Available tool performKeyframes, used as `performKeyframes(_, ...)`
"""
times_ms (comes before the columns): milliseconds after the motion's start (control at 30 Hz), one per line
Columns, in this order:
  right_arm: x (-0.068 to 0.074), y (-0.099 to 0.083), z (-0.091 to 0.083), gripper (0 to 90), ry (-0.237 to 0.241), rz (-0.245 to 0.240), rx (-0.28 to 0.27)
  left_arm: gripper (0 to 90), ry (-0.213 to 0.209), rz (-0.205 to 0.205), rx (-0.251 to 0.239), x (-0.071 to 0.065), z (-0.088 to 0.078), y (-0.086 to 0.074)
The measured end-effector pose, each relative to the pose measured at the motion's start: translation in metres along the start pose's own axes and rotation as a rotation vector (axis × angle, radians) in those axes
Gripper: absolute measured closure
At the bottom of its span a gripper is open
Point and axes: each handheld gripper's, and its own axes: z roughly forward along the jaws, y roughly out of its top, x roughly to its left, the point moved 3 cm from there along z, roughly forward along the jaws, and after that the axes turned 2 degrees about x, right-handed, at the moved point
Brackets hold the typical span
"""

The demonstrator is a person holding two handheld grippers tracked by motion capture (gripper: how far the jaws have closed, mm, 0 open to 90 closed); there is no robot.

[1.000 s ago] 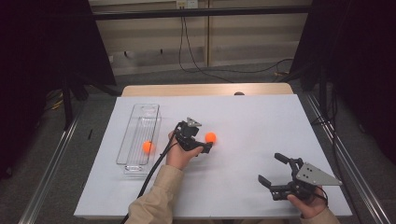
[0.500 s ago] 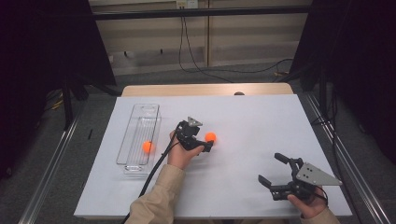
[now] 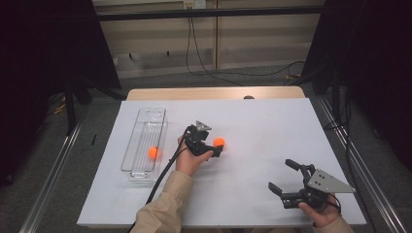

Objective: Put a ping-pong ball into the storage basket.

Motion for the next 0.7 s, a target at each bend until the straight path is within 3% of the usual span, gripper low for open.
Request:
performKeyframes(433,-0.0003,-0.0001,0.0001,4.2,0.000,-0.001,0.000,16.1,-0.016,-0.004,-0.023,-0.0033,0.0041,0.0015)
performKeyframes(700,-0.0004,-0.0001,0.0000,4.2,0.000,-0.001,0.000,19.8,-0.023,0.017,-0.017,-0.0055,0.0091,0.0009)
